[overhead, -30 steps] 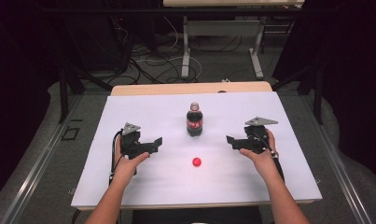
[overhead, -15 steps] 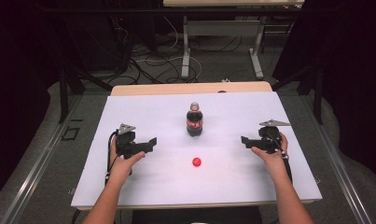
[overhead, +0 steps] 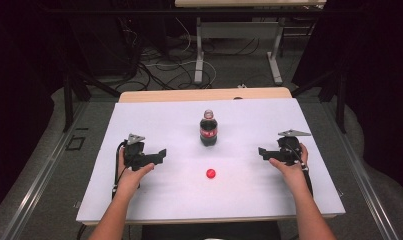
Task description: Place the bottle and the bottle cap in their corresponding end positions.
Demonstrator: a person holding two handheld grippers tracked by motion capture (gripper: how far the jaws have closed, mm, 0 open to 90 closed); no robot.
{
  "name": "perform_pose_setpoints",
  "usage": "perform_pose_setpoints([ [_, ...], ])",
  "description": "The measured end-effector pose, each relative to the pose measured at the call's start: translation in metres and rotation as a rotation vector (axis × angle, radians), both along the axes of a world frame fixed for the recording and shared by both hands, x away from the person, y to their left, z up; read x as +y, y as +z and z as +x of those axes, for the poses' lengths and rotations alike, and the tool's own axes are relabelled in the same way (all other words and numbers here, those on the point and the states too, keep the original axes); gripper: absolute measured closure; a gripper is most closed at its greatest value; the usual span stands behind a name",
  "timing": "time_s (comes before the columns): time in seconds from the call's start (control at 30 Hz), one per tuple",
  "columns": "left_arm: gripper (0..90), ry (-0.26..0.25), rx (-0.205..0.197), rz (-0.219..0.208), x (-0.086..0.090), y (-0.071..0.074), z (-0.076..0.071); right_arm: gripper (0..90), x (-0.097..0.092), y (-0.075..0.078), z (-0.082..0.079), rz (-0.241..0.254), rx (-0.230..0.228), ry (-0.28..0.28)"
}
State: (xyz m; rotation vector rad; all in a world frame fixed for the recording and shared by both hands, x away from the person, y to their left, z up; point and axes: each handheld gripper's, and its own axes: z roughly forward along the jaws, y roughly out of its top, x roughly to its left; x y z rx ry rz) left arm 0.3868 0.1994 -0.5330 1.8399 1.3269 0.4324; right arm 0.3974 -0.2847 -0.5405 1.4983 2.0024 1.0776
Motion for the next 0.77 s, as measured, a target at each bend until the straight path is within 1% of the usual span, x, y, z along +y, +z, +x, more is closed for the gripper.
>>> perform_pose_setpoints([
  [0.07,3.2,0.002,-0.004,0.000,-0.0007,-0.0008,0.0002,4.5,0.0001,-0.0006,0.0002,-0.006,-0.002,0.002],
  [0.1,3.2,0.007,-0.013,0.000,-0.0014,-0.0017,0.0005,3.3,0.0005,-0.0008,-0.0001,-0.005,0.004,-0.003],
  [0.2,3.2,0.007,-0.010,0.001,-0.0015,-0.0020,0.0007,0.2,0.0017,-0.0017,0.0002,-0.006,0.011,-0.009],
  [0.27,3.2,0.009,-0.010,0.002,-0.0016,-0.0019,0.0005,0.0,0.0024,-0.0018,-0.0002,-0.006,0.015,-0.011],
  [0.3,3.2,0.008,-0.010,0.003,-0.0018,-0.0018,0.0003,0.0,0.0021,-0.0021,0.0004,-0.013,0.003,-0.002],
  [0.33,3.2,0.008,-0.011,0.003,-0.0021,-0.0018,0.0003,0.0,0.0025,-0.0015,0.0000,-0.016,0.004,-0.004],
  [0.4,3.2,-0.003,0.006,0.010,-0.0015,-0.0007,0.0001,0.0,0.0030,-0.0011,0.0000,-0.018,0.001,0.000],
  [0.43,3.2,-0.006,0.006,0.013,-0.0015,-0.0008,0.0001,0.0,0.0031,-0.0009,0.0000,-0.017,0.000,-0.001],
  [0.47,3.2,0.005,-0.008,0.009,-0.0027,-0.0020,0.0004,0.0,0.0030,-0.0007,-0.0002,-0.016,0.000,-0.003],
  [0.5,3.2,0.006,-0.011,0.008,-0.0030,-0.0024,0.0005,0.0,0.0031,-0.0006,-0.0003,-0.013,0.000,-0.003],
  [0.77,3.2,0.006,-0.010,0.008,-0.0033,-0.0030,0.0015,0.0,0.0055,-0.0007,-0.0007,-0.012,0.009,0.006],
])
